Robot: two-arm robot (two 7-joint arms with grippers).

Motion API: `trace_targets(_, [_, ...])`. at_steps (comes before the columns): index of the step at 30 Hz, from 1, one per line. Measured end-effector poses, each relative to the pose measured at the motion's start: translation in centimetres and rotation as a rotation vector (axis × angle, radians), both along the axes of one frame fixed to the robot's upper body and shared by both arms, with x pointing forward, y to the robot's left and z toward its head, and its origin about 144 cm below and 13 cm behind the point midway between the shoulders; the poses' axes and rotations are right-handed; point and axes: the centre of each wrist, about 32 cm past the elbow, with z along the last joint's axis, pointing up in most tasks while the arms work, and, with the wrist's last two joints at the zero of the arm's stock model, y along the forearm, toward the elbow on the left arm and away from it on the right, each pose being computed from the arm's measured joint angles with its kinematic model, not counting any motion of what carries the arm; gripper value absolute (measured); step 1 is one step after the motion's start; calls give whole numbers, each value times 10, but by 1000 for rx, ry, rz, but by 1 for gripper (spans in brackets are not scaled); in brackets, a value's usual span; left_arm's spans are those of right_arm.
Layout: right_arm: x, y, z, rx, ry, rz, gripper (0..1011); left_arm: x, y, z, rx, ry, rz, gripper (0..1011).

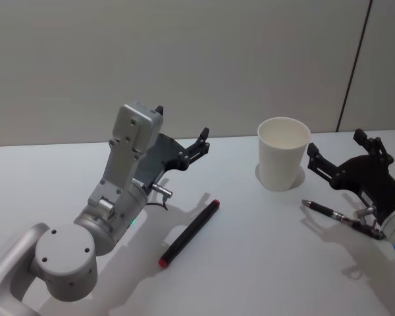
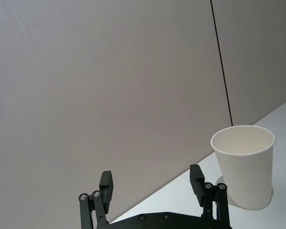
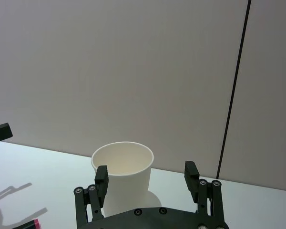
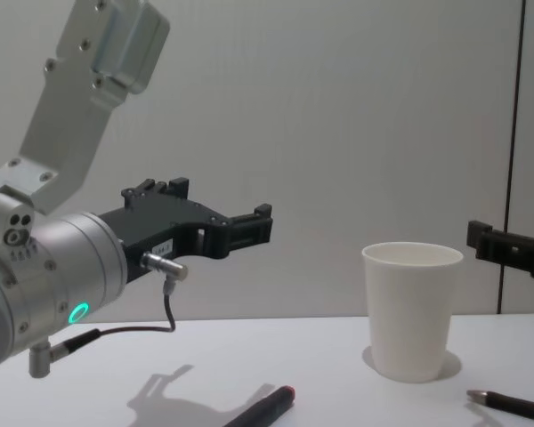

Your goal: Place the pen into the pen holder.

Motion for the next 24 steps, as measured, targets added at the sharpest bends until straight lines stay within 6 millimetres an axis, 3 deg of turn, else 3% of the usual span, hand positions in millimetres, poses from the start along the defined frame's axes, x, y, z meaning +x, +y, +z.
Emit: trace_targets(24, [0,0,0,0,0,0,1001,0,0,0,0,0,0,1001])
